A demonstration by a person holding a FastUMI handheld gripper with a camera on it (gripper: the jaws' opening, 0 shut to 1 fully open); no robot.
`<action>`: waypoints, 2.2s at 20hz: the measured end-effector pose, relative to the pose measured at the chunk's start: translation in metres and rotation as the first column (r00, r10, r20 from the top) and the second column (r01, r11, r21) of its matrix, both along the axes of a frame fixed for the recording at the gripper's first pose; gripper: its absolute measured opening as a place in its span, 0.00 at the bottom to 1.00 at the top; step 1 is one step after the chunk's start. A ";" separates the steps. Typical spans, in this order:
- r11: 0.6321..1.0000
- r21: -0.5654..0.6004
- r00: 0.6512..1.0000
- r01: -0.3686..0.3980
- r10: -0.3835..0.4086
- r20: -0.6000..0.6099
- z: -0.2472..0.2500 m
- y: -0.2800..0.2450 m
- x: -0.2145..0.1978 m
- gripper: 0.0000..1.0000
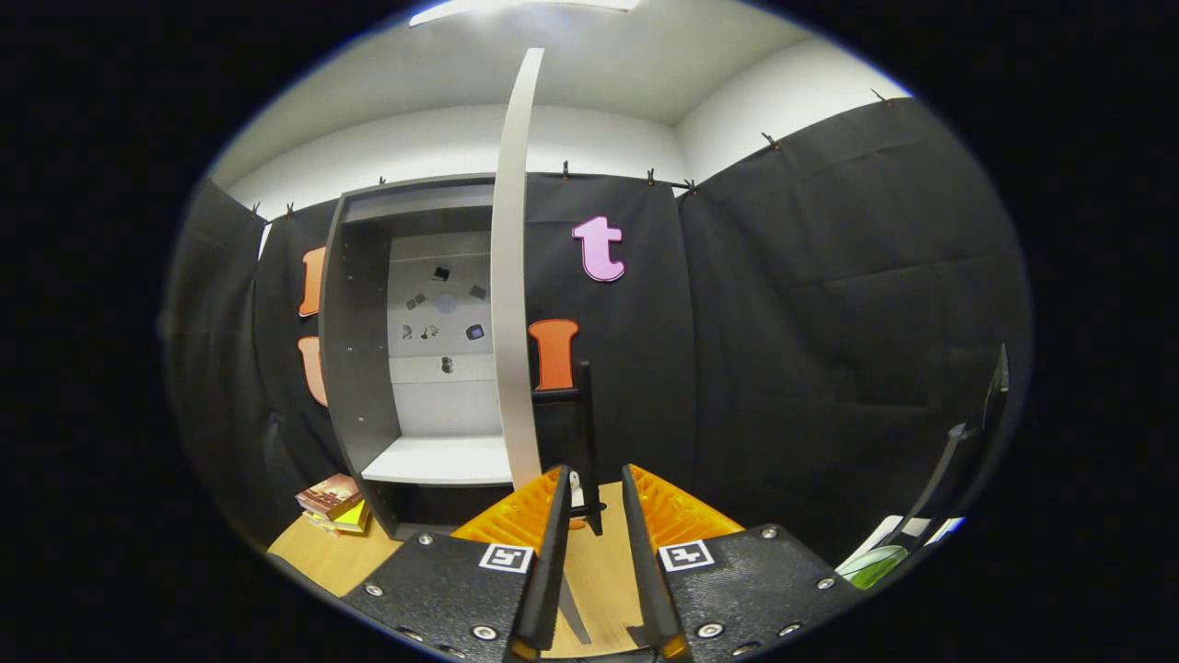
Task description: Open the shoe cabinet door, grab the shoes and put them into the shoe cabinet, then close the shoe cabinet door.
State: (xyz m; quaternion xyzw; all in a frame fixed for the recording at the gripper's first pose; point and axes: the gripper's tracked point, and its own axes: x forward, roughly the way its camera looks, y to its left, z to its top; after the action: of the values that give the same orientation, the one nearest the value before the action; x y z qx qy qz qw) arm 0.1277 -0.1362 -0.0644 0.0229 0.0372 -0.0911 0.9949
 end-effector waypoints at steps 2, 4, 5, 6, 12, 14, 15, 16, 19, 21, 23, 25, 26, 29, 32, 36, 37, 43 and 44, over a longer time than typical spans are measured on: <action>1.000 -0.006 1.000 0.011 -0.011 0.005 0.005 0.004 -0.005 0.39; 1.000 0.006 1.000 -0.011 0.011 0.021 0.016 0.017 -0.013 0.40; 1.000 0.000 1.000 -0.012 0.012 0.026 0.020 0.022 -0.016 0.42; 1.000 -0.005 0.999 -0.021 0.021 0.035 0.024 0.029 -0.017 0.44; 0.995 -0.013 0.992 -0.099 0.099 0.075 0.043 0.091 -0.019 0.51; 0.991 -0.021 0.989 -0.134 0.135 0.063 0.040 0.116 -0.016 0.55; 0.988 -0.024 0.987 -0.154 0.155 0.053 0.037 0.129 -0.014 0.58; 0.985 -0.026 0.984 -0.172 0.173 0.040 0.034 0.143 -0.011 0.61; 0.976 -0.021 0.976 -0.217 0.217 0.005 0.020 0.177 -0.004 0.73; 0.971 -0.015 0.971 -0.238 0.237 -0.017 0.008 0.198 0.002 0.78; 0.967 -0.005 0.966 -0.253 0.252 -0.056 -0.010 0.215 0.007 0.83; 0.963 0.002 0.957 -0.269 0.268 -0.108 -0.030 0.231 0.012 0.85; 0.961 0.006 0.953 -0.276 0.274 -0.130 -0.039 0.236 0.015 0.85; 0.959 0.028 0.941 -0.281 0.281 -0.186 -0.064 0.249 0.025 0.85; 0.960 0.053 0.930 -0.274 0.279 -0.239 -0.090 0.255 0.034 0.85; 0.960 0.096 0.893 -0.262 0.279 -0.354 -0.151 0.262 0.037 0.85; 0.961 0.103 0.875 -0.255 0.275 -0.398 -0.174 0.263 0.036 0.85; 0.959 0.167 0.754 -0.228 0.283 -0.594 -0.280 0.271 0.025 0.86; 0.959 0.168 0.740 -0.226 0.282 -0.611 -0.292 0.271 0.024 0.86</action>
State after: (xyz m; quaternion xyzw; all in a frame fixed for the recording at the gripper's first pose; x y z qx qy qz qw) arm 0.1519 0.1345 -0.3561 0.0273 0.3735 0.0445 0.9261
